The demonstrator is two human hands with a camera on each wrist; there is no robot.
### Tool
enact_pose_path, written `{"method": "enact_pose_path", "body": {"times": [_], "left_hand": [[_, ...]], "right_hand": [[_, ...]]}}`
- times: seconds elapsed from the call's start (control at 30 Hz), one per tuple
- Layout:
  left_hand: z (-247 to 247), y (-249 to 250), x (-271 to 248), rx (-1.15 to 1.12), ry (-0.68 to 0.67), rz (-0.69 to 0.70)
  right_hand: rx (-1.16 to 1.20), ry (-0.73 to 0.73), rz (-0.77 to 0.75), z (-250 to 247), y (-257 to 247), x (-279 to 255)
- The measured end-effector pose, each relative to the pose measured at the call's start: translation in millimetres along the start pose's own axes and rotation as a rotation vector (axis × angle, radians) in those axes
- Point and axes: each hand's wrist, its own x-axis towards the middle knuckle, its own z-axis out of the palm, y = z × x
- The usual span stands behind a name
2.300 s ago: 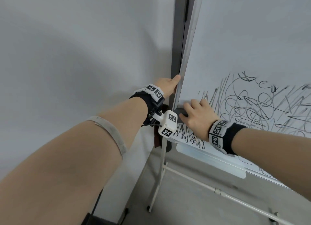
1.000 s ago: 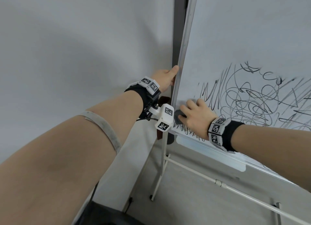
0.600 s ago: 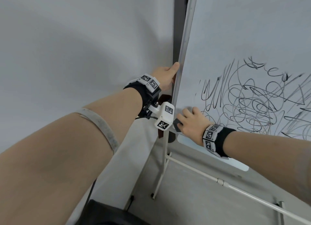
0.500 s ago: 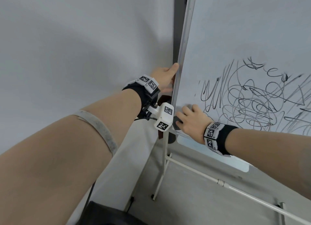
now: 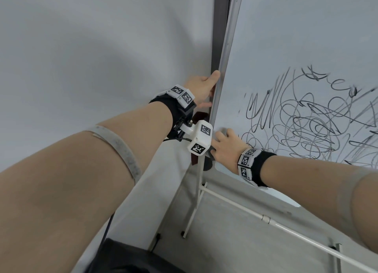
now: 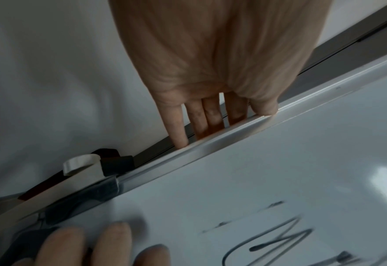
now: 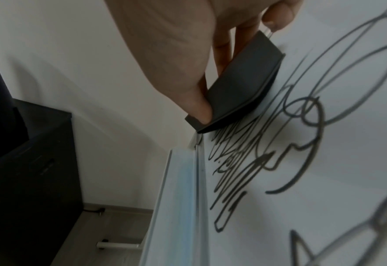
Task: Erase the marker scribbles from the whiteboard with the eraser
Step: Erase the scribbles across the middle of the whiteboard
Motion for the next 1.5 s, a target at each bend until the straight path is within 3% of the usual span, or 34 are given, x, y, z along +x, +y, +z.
{"method": "enact_pose_path", "body": {"times": [0.2,0.63,0.93,1.13,1.5], "left_hand": [[-0.6,0.5,-0.1,0.017,0.001,0.02],[3.7,-4.8,3.5,0.0,-0.005,0.017],[1.1,2.2,-1.0,0.017,-0.003,0.008],[-1.4,1.3,-4.0,0.029,-0.042,0.015],[-1.7,-2.0,5.3,-0.004,-0.038,0.01]], "right_hand": [[-0.071,0.076,-0.023,-19.7,28.8,-8.3],[-0.055,-0.088,-0.082,-14.9,10.2,-6.0],[-0.158,-0.263,-0.162,-40.8,50.5,-22.9],[-0.059,-0.052,-0.134,-25.2,32.0,-12.6],[-0.096,-0.003,-0.074,-7.1,-1.9,2.4]]}}
